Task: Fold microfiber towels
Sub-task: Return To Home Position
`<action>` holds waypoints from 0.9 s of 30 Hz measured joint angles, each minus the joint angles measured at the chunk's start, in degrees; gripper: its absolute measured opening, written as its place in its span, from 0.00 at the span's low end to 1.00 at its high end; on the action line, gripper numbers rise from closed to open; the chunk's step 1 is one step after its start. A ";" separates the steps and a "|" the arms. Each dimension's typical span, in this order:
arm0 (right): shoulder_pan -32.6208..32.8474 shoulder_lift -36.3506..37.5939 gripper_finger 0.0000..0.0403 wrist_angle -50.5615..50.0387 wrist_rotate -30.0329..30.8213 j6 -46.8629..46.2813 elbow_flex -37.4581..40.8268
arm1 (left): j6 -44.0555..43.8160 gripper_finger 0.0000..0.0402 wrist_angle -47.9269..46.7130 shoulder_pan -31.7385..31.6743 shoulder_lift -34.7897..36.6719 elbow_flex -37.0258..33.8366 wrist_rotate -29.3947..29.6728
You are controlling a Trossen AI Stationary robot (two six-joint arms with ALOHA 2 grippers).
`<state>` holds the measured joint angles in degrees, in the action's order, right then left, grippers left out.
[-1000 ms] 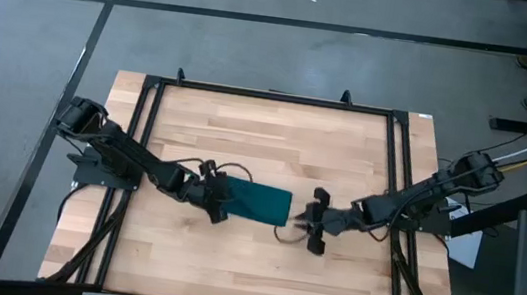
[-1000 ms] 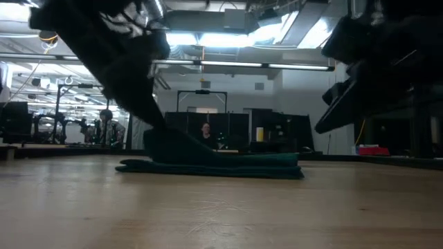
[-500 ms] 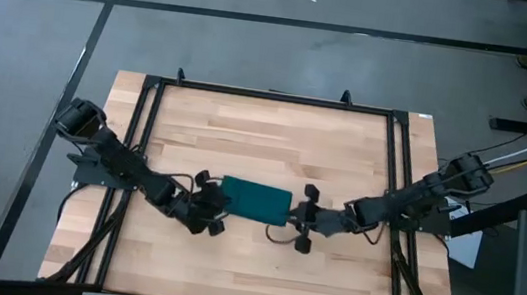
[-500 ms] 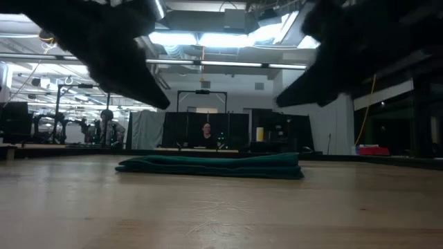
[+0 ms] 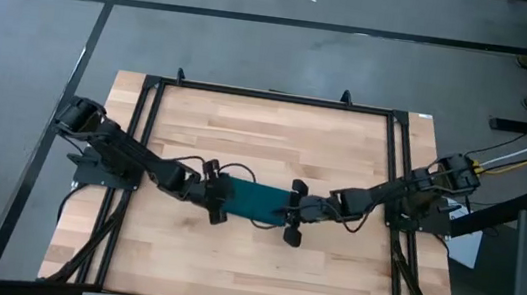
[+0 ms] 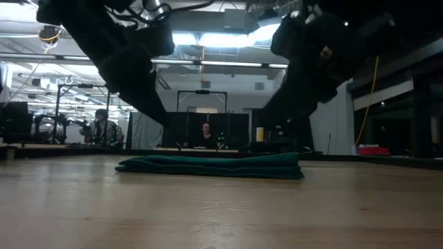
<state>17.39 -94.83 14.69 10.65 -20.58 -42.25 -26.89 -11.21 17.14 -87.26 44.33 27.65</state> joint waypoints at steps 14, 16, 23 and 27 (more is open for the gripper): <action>19.49 34.09 0.06 -8.65 33.73 0.19 1.95 | 6.34 0.01 1.25 10.34 34.41 -2.74 16.02; 20.99 40.23 0.07 -7.47 34.57 0.69 7.08 | 10.87 0.01 4.78 7.91 40.13 -6.09 10.69; 19.22 59.45 0.05 6.67 28.75 10.94 24.65 | 16.10 0.01 18.96 -7.57 50.72 -20.89 -12.09; 15.58 64.08 0.02 10.11 23.38 12.95 32.75 | 17.30 0.01 29.78 -17.41 51.09 -29.60 -21.59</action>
<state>32.97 -30.75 24.80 34.03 -7.63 -9.50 -9.59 18.57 -0.27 -36.17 14.73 6.06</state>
